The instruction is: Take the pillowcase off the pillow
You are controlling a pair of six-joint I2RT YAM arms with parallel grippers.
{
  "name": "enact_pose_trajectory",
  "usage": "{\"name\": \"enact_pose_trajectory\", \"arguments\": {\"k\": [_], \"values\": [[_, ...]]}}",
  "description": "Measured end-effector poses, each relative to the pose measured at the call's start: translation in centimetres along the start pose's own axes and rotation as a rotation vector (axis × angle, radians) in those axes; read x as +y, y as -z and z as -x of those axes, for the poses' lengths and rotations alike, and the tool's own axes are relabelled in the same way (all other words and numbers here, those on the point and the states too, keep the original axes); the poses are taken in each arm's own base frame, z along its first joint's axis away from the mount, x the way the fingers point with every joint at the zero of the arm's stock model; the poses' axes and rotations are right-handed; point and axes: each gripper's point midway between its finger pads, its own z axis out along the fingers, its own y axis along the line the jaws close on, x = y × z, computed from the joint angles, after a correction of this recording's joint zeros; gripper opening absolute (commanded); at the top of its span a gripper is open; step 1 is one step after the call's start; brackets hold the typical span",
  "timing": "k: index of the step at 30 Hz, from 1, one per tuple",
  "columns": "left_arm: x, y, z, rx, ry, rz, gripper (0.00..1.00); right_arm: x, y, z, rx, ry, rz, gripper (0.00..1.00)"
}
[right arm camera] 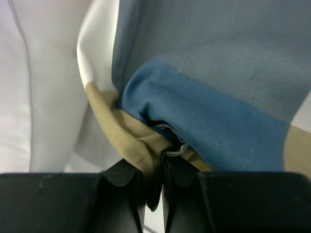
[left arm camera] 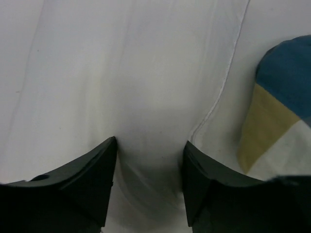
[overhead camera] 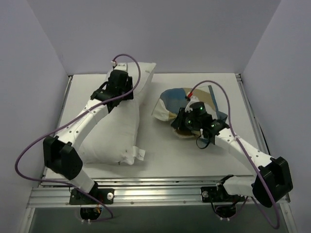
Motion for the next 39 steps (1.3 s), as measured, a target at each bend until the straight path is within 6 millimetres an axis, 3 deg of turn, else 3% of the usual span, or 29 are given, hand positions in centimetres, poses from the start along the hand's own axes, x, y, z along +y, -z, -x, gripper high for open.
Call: {"name": "enact_pose_trajectory", "arguments": {"k": [3, 5, 7, 9, 11, 13, 17, 21, 26, 31, 36, 39], "values": [[-0.1, 1.2, -2.2, 0.007, 0.05, -0.045, 0.81, -1.2, -0.9, -6.7, 0.137, 0.031, -0.027, 0.21], [0.5, 2.6, -3.6, 0.014, 0.077, -0.061, 0.91, -2.7, -0.9, -9.5, 0.199, 0.028, -0.067, 0.35], [1.4, 4.8, -4.2, 0.002, 0.1, -0.073, 0.97, -3.9, -0.5, -10.8, 0.231, 0.026, -0.104, 0.48], [2.4, 7.5, -3.5, -0.041, 0.129, -0.085, 0.94, -3.8, 0.2, -10.6, 0.225, 0.038, -0.107, 0.66], [3.6, 10.7, -2.1, -0.111, 0.16, -0.102, 0.94, -3.1, 1.3, -9.4, 0.201, 0.065, -0.095, 0.8], [4.8, 14.1, -0.5, -0.191, 0.191, -0.119, 0.94, -1.5, 2.6, -7.3, 0.159, 0.101, -0.073, 0.86], [6.9, 19.6, 1.2, -0.291, 0.224, -0.137, 0.94, 2.4, 6.1, -0.3, -0.004, 0.174, -0.035, 0.95], [8.3, 22.5, 1.8, -0.325, 0.228, -0.129, 0.94, 3.7, 10.6, 5.5, -0.181, 0.216, -0.094, 0.96], [10.0, 24.7, 1.0, -0.315, 0.209, -0.093, 0.94, 2.3, 17.0, 10.4, -0.378, 0.217, -0.267, 0.97], [12.2, 27.6, 0.4, -0.358, 0.207, -0.061, 0.94, -0.4, 25.0, 12.7, -0.594, 0.184, -0.419, 1.0], [15.4, 31.7, -0.1, -0.47, 0.249, -0.019, 0.94, -3.1, 32.9, 12.6, -0.792, 0.13, -0.493, 1.0], [17.3, 33.9, -0.6, -0.538, 0.288, 0.005, 0.94, -4.8, 36.3, 11.5, -0.88, 0.096, -0.517, 1.0]]}}
